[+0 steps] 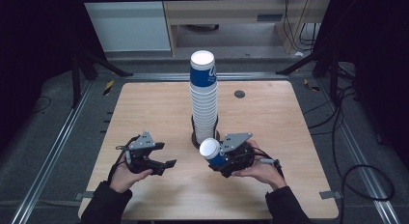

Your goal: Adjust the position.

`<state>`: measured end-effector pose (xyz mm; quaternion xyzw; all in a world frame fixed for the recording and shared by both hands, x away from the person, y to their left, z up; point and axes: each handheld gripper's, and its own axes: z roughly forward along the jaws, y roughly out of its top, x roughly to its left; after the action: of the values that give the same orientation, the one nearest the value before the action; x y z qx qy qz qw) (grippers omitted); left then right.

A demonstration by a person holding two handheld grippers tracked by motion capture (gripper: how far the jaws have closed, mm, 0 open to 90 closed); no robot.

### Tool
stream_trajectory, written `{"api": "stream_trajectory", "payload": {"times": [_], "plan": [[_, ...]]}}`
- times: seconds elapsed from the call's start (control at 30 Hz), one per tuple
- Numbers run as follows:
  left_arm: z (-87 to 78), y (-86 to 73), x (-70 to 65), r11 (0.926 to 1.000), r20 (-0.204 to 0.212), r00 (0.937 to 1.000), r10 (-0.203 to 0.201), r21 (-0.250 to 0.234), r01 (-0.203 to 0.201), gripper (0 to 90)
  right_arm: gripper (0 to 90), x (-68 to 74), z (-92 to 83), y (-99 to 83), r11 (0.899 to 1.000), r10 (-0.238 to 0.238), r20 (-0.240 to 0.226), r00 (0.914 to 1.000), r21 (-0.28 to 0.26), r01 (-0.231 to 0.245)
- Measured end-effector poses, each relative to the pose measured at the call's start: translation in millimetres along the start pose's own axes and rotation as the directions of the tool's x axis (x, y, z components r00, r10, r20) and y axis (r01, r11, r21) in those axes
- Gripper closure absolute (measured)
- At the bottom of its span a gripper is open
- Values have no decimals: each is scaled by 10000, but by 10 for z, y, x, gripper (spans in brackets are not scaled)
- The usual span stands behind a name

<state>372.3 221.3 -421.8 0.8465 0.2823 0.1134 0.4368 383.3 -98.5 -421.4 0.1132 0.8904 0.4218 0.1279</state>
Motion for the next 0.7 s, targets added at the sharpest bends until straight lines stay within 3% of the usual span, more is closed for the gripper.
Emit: {"api": "stream_trajectory", "payload": {"times": [0.7], "plan": [[44,98,-197,9977,850,9942,663,85,-672,179,214,107,337,83,9975,-517,-1038,9933,421,564]]}}
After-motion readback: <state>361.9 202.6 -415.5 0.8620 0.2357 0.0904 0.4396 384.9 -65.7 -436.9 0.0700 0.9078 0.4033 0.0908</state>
